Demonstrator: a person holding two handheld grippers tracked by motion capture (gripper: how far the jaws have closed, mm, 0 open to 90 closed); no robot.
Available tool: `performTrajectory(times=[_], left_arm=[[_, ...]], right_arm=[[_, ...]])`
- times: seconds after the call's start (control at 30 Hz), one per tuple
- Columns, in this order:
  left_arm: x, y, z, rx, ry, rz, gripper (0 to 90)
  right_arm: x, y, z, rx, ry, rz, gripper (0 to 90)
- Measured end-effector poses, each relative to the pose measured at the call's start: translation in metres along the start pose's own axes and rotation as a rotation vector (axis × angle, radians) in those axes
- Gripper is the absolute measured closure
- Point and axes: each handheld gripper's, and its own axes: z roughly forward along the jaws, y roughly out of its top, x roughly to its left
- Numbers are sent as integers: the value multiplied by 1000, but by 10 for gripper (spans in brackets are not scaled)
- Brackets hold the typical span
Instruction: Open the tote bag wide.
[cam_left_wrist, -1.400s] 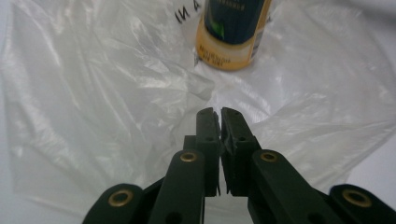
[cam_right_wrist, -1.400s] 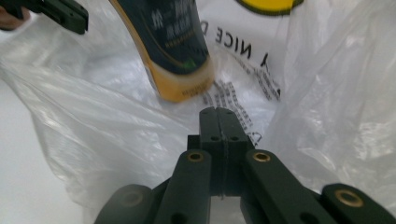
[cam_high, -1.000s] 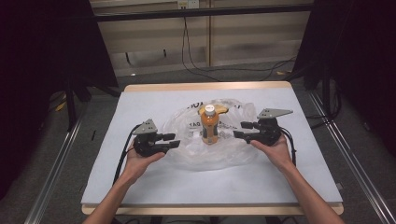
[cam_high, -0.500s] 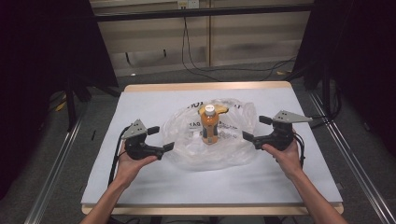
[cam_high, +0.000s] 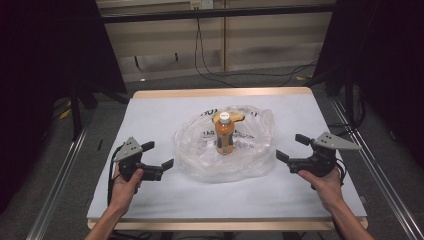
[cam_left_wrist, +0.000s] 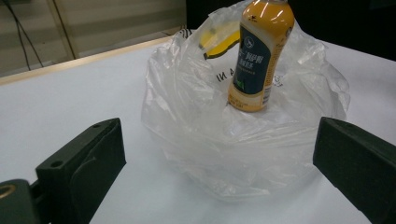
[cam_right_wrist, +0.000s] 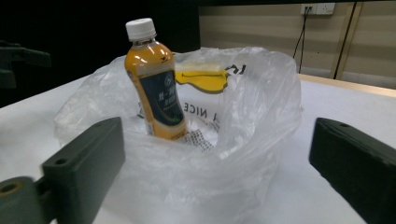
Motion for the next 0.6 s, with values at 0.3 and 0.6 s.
performTrajectory(times=[0.3, 0.6], left_arm=[[-13, -21, -19, -48, 85, -2, 18], [-16, -41, -39, -46, 90, -45, 24]], right_arm=[[5, -17, -33, -19, -45, 15, 20], [6, -41, -55, -3, -75, -4, 39]])
